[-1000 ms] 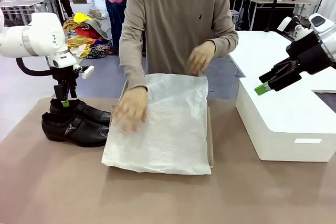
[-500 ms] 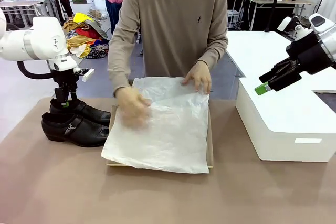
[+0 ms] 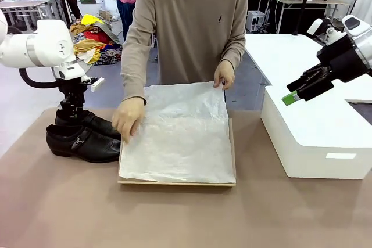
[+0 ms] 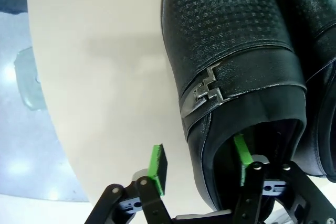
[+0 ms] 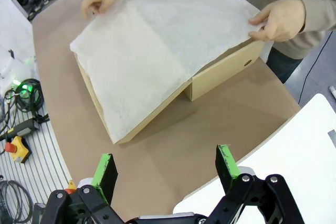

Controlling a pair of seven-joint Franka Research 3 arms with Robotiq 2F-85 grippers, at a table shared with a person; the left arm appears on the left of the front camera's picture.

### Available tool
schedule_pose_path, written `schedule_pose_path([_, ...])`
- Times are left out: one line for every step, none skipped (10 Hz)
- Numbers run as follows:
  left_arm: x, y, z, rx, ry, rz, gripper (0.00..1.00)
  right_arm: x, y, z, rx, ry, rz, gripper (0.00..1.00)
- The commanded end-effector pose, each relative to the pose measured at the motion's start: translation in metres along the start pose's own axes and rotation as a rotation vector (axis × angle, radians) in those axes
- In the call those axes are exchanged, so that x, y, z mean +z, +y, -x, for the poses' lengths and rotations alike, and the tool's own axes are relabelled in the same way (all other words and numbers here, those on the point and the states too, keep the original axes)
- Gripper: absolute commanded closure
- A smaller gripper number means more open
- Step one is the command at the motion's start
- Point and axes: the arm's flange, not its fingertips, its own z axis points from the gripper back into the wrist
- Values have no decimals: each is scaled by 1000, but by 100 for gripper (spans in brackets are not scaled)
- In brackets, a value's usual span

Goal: Pack the shoes into the box.
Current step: Place one shoe of the Shoes into the Shoes Box.

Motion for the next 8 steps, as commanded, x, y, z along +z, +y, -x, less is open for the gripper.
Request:
schedule_pose_path([2,7,4,-16,9,14,96,-2,-3,0,23,-31,-13,0])
schedule_pose_path([1,7,5,-14,10,14,100,-2,-3,0,23,-31,-13,0])
schedule_pose_path([1,7,5,-14,9,17,100,-2,-3,0,23,-31,-13,0])
schedule_pose_path([0,8,5,-13,11,20,100,-2,-3,0,23,-31,-13,0])
schedule_pose_path([0,8,5,-13,12,23,100,-2,-3,0,23,-31,-13,0])
schedule_pose_path([-1,9,6,-9,14,26,100,-2,-3,0,23,-31,-13,0])
schedule_pose_path([0,9,6,-4,17,29,100,-2,-3,0,23,-31,-13,0])
schedule_pose_path([-1,9,7,-1,26,28,100,-2,-3,0,23,-31,-13,0])
